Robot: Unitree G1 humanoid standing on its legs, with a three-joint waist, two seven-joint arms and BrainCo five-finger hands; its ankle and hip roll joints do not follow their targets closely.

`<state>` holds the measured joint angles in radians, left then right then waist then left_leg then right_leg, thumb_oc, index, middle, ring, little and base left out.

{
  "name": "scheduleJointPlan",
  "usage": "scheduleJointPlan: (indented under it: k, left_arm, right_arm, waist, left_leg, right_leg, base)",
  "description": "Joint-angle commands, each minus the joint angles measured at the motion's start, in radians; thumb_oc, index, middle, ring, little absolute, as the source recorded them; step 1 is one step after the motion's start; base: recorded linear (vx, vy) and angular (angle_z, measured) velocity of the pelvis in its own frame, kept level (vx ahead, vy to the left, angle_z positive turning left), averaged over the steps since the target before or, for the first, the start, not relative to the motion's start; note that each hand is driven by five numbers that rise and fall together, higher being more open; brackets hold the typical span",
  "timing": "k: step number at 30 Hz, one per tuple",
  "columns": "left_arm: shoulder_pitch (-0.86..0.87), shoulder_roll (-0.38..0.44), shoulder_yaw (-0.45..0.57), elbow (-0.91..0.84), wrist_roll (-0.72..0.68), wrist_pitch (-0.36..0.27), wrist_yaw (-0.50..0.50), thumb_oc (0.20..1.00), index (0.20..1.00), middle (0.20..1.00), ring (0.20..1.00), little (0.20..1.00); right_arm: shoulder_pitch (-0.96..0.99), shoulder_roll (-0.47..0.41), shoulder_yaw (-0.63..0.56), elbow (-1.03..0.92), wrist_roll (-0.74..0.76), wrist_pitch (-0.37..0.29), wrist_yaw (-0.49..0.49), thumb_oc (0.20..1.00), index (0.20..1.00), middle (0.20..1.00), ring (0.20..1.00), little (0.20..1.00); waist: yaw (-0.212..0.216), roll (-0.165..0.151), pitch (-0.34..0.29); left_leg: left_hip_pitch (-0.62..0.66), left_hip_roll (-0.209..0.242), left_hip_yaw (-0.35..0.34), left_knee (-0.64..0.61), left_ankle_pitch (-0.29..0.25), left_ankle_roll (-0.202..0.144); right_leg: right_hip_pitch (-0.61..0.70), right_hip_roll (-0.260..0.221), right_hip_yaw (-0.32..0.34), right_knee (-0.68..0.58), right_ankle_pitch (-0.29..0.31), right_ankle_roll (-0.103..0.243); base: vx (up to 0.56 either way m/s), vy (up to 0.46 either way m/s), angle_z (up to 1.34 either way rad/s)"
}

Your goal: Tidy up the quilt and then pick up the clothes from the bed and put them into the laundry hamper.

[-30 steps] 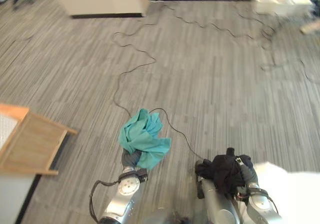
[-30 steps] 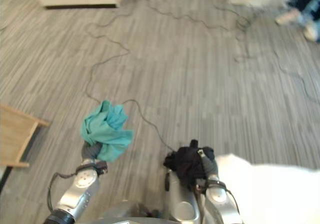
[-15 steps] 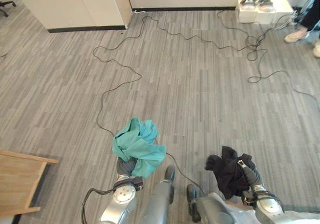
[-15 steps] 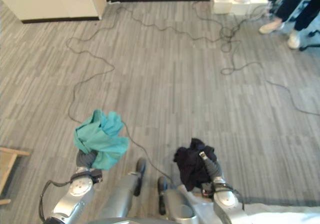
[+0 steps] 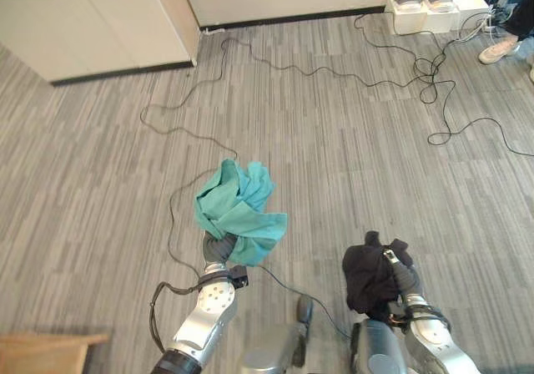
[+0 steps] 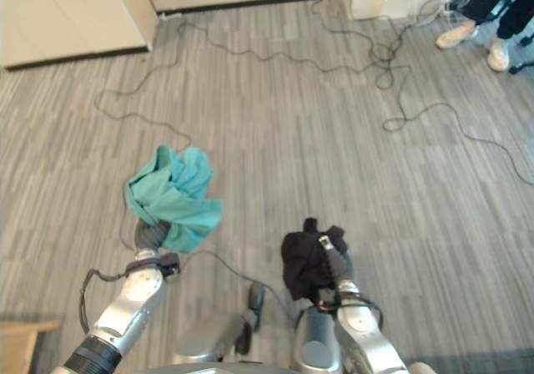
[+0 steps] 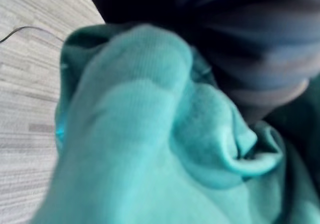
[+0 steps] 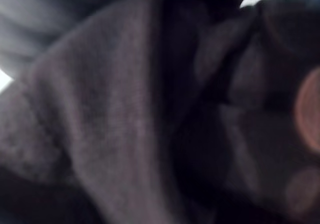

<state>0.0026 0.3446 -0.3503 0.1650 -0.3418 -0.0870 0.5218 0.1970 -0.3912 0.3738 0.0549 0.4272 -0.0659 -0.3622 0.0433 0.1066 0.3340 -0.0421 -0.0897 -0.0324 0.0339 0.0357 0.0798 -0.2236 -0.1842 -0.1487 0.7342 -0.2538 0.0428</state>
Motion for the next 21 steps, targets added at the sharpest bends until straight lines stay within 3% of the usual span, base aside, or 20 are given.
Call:
scheduleJointPlan:
  k: [1,4,9,13,19,21]
  left_arm:
    - [0.044,0.037,0.025,-0.006,0.021,-0.083,0.026,0.200,0.200,0.200,0.200,0.200]
    - [0.043,0.046,0.037,0.001,0.020,-0.093,-0.013,0.200,0.200,0.200,0.200,0.200]
    - [0.028,0.030,0.028,0.017,0.038,-0.086,-0.036,0.200,0.200,0.200,0.200,0.200]
    - [0.023,0.034,0.041,0.042,0.005,-0.116,-0.003,0.200,0.200,0.200,0.200,0.200]
    - [0.063,0.028,0.065,0.007,-0.021,-0.112,0.034,0.200,0.200,0.200,0.200,0.200]
    - [0.077,0.024,0.070,0.001,-0.040,-0.112,0.061,0.200,0.200,0.200,0.200,0.200]
  right_arm:
    - [0.007,-0.011,0.005,-0.027,-0.053,-0.046,-0.023,0.200,0.200,0.200,0.200,0.200]
    - [0.012,-0.013,-0.021,-0.014,-0.029,-0.060,-0.022,0.200,0.200,0.200,0.200,0.200]
    - [-0.009,-0.010,-0.030,0.006,-0.018,-0.076,-0.020,0.200,0.200,0.200,0.200,0.200]
    - [-0.032,-0.023,-0.011,0.002,-0.034,-0.070,0.003,0.200,0.200,0.200,0.200,0.200]
    - [-0.014,-0.045,-0.008,0.008,-0.058,-0.059,0.092,0.200,0.200,0.200,0.200,0.200]
    - [-0.010,-0.062,0.000,0.000,-0.082,-0.051,0.145,0.200,0.200,0.200,0.200,0.200]
  waist:
    - [-0.007,-0.052,-0.040]
    - [-0.036,-0.051,-0.033]
    - [-0.024,-0.069,-0.050]
    - [-0.010,-0.079,-0.042]
    - [0.019,-0.090,-0.050]
    - [0.034,-0.096,-0.057]
  left_leg:
    - [-0.093,0.022,-0.124,0.013,0.056,-0.055]
    - [-0.076,-0.001,-0.185,0.009,0.039,-0.037]
    - [-0.051,0.004,-0.194,-0.021,0.037,-0.042]
    - [-0.065,0.017,-0.191,-0.012,0.033,-0.052]
    - [-0.071,0.037,-0.200,0.011,0.027,-0.068]
    - [-0.093,0.057,-0.173,0.028,0.034,-0.083]
  right_leg:
    - [0.035,0.079,0.084,-0.499,0.254,0.050]
    - [0.000,0.123,0.152,-0.495,0.261,0.042]
    - [0.081,0.127,0.123,-0.598,0.278,0.057]
    - [0.098,0.128,0.119,-0.612,0.266,0.053]
    - [0.130,0.117,0.072,-0.616,0.242,0.042]
    - [0.147,0.111,0.033,-0.611,0.220,0.030]
  base:
    - [0.13,-0.112,0.07]
    - [0.10,-0.079,0.74]
    - [0.11,-0.110,0.93]
    - [0.02,-0.067,-0.02]
    - [0.03,-0.018,0.07]
    - [0.02,0.021,0.28]
